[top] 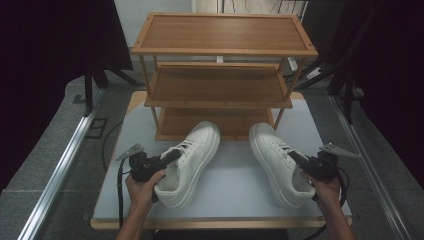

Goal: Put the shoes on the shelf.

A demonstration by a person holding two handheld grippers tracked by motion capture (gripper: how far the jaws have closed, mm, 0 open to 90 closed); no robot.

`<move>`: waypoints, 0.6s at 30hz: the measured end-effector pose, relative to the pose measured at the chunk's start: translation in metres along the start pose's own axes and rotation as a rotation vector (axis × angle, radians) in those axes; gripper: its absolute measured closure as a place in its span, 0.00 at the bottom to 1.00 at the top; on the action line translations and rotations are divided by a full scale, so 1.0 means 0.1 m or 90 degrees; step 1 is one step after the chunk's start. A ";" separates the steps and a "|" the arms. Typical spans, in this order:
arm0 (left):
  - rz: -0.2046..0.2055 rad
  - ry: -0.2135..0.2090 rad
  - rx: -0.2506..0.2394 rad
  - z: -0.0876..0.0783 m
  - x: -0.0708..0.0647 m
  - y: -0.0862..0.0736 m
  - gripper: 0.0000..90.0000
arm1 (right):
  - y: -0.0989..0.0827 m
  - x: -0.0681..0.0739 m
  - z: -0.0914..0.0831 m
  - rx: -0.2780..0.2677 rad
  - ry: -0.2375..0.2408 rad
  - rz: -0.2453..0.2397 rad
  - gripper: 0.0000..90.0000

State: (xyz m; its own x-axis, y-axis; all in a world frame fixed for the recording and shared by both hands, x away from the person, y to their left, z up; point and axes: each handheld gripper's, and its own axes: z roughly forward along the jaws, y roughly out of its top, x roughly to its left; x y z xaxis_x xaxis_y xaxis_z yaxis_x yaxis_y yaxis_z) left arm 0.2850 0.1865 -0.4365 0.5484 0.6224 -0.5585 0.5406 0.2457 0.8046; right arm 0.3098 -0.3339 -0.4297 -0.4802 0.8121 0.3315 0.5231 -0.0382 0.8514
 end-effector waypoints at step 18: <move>-0.008 -0.046 -0.055 -0.14 -0.19 0.27 0.91 | 0.26 0.29 -0.25 -0.076 0.063 0.029 0.93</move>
State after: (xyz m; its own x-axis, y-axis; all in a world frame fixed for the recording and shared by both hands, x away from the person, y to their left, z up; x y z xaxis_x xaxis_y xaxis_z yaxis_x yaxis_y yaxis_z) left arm 0.2799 0.1910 -0.4016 0.5879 0.5646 -0.5793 0.4924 0.3184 0.8101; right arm 0.2917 -0.3253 -0.3880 -0.5281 0.7466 0.4047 0.4619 -0.1474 0.8746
